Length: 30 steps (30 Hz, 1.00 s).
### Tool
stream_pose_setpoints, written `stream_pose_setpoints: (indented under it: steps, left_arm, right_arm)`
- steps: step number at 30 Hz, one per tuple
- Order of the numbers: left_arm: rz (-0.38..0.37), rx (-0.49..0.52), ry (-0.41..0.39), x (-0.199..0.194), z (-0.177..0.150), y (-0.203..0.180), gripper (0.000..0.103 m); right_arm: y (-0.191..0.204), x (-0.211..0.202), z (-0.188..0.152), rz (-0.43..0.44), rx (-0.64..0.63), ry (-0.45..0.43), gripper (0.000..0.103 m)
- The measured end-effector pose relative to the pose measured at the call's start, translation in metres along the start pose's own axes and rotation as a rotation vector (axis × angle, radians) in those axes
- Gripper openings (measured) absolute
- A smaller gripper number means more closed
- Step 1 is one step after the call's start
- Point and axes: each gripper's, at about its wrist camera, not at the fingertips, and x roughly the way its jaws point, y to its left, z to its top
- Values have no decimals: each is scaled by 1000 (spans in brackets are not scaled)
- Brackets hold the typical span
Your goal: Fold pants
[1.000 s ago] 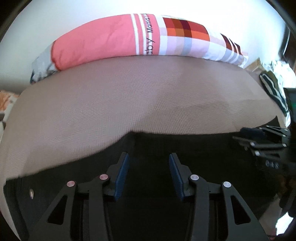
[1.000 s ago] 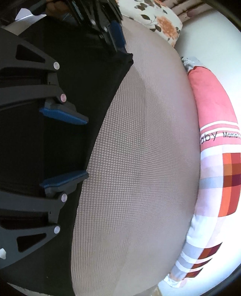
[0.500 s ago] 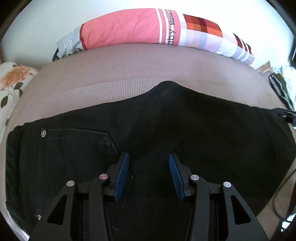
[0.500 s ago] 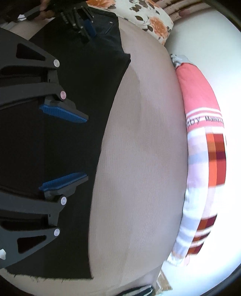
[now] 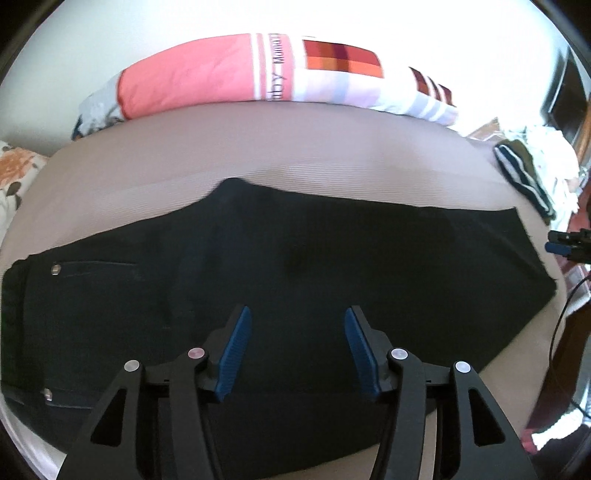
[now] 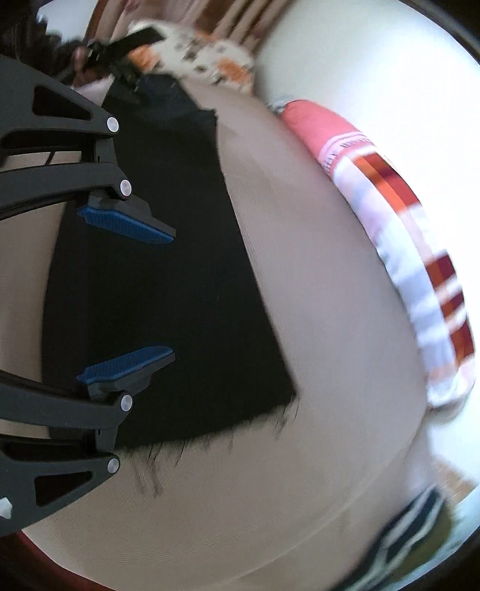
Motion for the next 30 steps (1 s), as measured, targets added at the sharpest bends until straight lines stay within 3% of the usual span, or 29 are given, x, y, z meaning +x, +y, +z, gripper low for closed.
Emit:
stream_pose_setpoints:
  steps: [4,10,19,22,26,30]
  left_arm:
    - [-34,-7,36,13,6,-15,55]
    - [-40,12,79,32,16,-35,55]
    - [-21,7,137,54,17,-45,55]
    - [1,31,126,55,17,-49,57]
    - [17,46,114,58,16,-54,62]
    - [44,80,104,60,14,-60,65]
  right_arm:
    - [-48,-7,5,42,83,22,56]
    - [-83,6,7,117,159,69,40]
    - [-88,31,24,204,100,99,34]
    - [-85,38,32,216,76,104,28]
    - [-82,51,37,222,79,93,10]
    - [-72,50,35,172,90,65,9]
